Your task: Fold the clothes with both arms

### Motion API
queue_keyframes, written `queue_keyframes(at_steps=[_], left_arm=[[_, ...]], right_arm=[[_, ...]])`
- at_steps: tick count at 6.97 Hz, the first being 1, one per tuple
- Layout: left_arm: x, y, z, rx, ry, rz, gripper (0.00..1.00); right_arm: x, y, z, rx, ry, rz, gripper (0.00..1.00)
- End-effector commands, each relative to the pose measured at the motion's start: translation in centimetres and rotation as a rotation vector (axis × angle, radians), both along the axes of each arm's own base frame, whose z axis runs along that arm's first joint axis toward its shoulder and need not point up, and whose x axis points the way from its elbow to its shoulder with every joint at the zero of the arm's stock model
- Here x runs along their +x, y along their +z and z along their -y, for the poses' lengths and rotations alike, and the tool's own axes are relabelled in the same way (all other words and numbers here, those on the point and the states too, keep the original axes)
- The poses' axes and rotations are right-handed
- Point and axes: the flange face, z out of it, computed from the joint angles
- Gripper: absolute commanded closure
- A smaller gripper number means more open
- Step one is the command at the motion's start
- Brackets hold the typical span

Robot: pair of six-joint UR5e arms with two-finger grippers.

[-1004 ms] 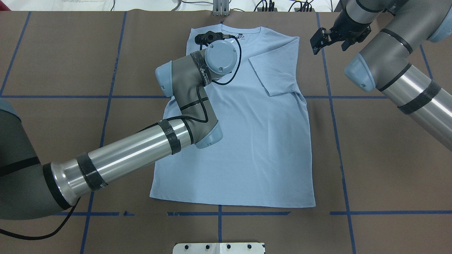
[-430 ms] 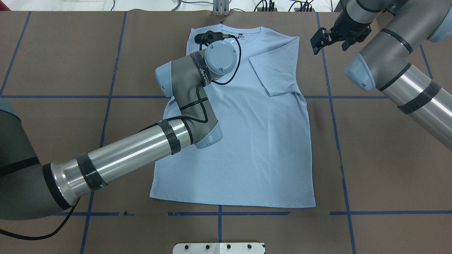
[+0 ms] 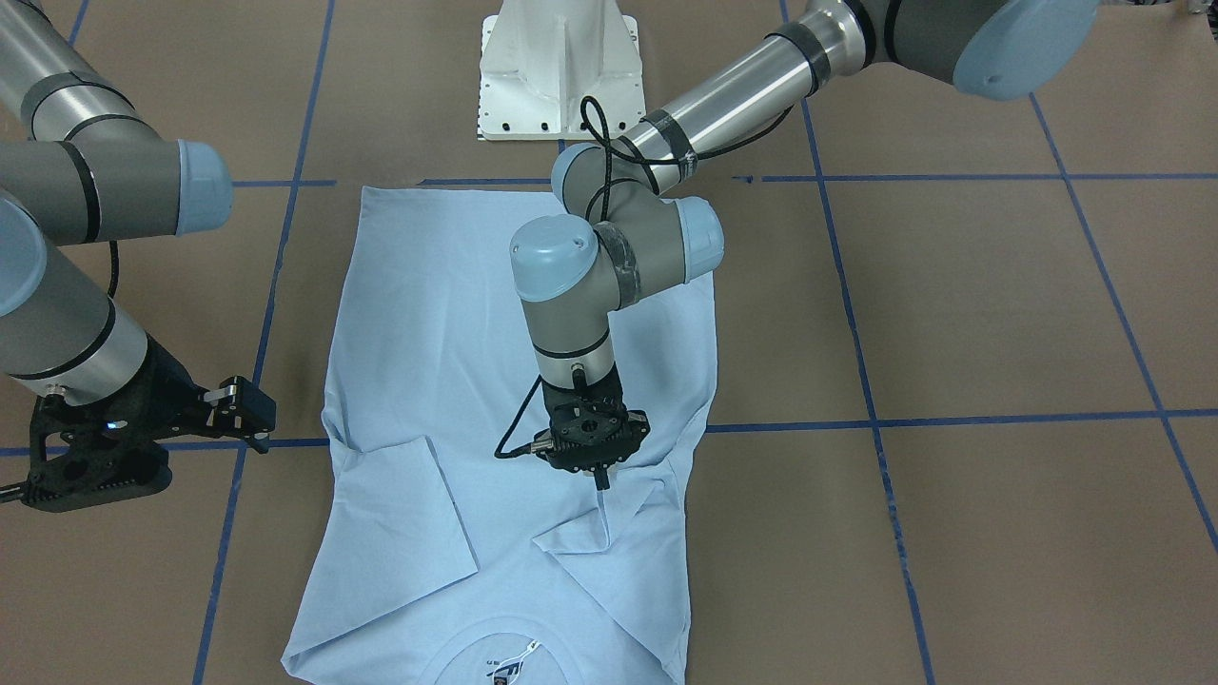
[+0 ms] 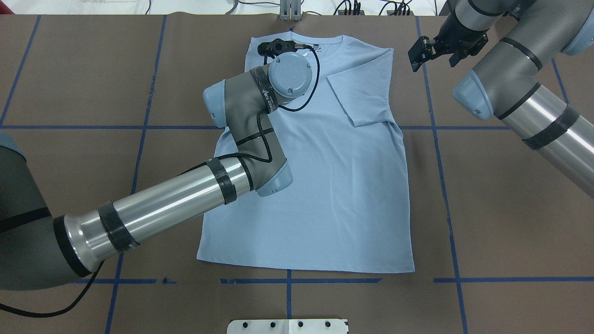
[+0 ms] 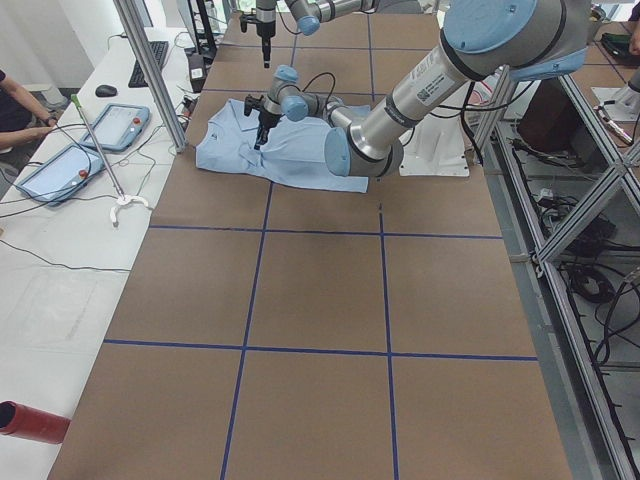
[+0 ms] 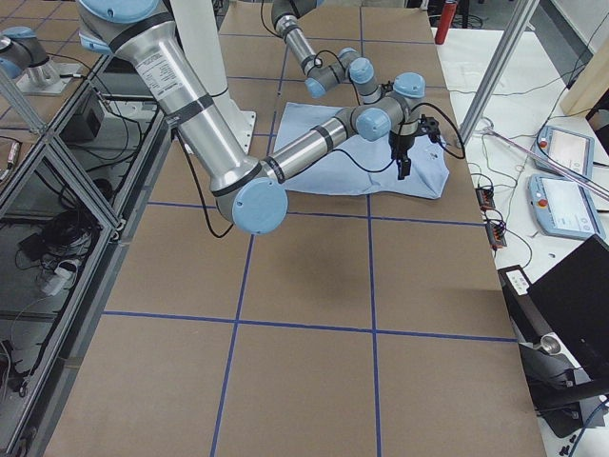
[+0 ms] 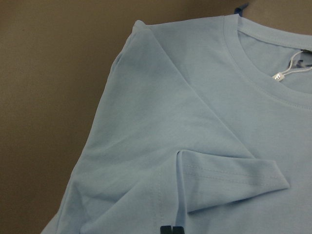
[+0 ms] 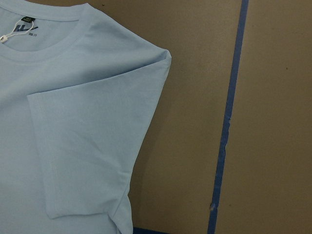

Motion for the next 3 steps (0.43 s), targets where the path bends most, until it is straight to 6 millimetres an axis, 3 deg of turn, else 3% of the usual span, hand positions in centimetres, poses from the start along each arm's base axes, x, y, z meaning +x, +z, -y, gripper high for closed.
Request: queue_keyframes(at_steps=[1, 3], left_arm=[[-1.29, 0.94, -0.97, 0.015, 0.008, -0.013, 1.0], [-2.08, 0.84, -1.81, 0.05, 0.058, 0.023, 1.0]], right_arm=[[0.11, 0.1, 0.04, -0.001, 0.002, 0.0, 0.0], [-0.01, -0.01, 0.0, 0.0, 0.0, 0.001, 0.0]])
